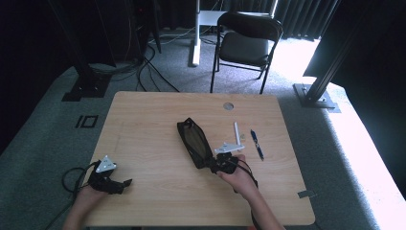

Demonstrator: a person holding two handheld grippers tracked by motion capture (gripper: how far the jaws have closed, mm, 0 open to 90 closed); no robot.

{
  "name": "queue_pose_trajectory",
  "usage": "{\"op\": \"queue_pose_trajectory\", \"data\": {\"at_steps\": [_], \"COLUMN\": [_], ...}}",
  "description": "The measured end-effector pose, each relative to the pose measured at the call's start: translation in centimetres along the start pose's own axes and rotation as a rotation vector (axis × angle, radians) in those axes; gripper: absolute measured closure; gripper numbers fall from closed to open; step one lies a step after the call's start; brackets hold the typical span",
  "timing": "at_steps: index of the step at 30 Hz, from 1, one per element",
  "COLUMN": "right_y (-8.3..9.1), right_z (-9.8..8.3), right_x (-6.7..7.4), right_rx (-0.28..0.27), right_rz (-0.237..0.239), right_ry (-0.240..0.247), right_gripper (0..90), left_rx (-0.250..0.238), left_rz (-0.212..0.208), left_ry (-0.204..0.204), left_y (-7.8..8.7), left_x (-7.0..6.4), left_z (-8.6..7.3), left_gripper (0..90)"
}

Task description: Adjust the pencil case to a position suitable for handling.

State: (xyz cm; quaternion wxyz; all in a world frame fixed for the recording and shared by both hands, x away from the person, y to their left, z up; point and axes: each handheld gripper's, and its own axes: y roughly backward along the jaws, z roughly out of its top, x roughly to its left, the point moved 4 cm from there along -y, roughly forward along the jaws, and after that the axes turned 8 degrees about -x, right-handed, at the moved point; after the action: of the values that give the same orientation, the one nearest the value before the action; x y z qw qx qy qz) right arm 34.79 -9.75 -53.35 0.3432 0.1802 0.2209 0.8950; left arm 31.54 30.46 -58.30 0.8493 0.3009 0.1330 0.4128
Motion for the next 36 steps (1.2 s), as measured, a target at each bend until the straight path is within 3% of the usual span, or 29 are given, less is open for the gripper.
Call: {"op": "queue_pose_trajectory", "data": {"at_steps": [1,10,17,29,36], "right_y": [0.4,3.3,4.9,8.0,9.7], "right_z": [-0.2,-2.1,-2.9,-4.5,-5.5], "right_x": [-0.1,-0.7,-0.7,-1.9,-2.3], "right_rx": [0.005,0.003,0.02,0.025,0.025], "right_rz": [-0.006,-0.002,0.004,-0.033,-0.031], "right_ry": [0.014,-0.024,-0.011,-0.016,-0.02], "right_gripper": [74.6,74.6,74.7,74.6,74.3], "left_rx": [-0.001,0.0,0.0,0.0,0.0], "left_rz": [0.0,0.004,0.005,0.004,0.004], "left_ry": [0.001,0.004,0.005,0.005,0.004], "left_y": [0.0,0.0,0.0,0.0,0.0], "left_x": [0.0,0.0,0.0,0.0,0.0], "left_z": [0.0,0.0,0.0,0.0,0.0], "left_gripper": [1.6,1.6,1.6,1.6,1.6]}}
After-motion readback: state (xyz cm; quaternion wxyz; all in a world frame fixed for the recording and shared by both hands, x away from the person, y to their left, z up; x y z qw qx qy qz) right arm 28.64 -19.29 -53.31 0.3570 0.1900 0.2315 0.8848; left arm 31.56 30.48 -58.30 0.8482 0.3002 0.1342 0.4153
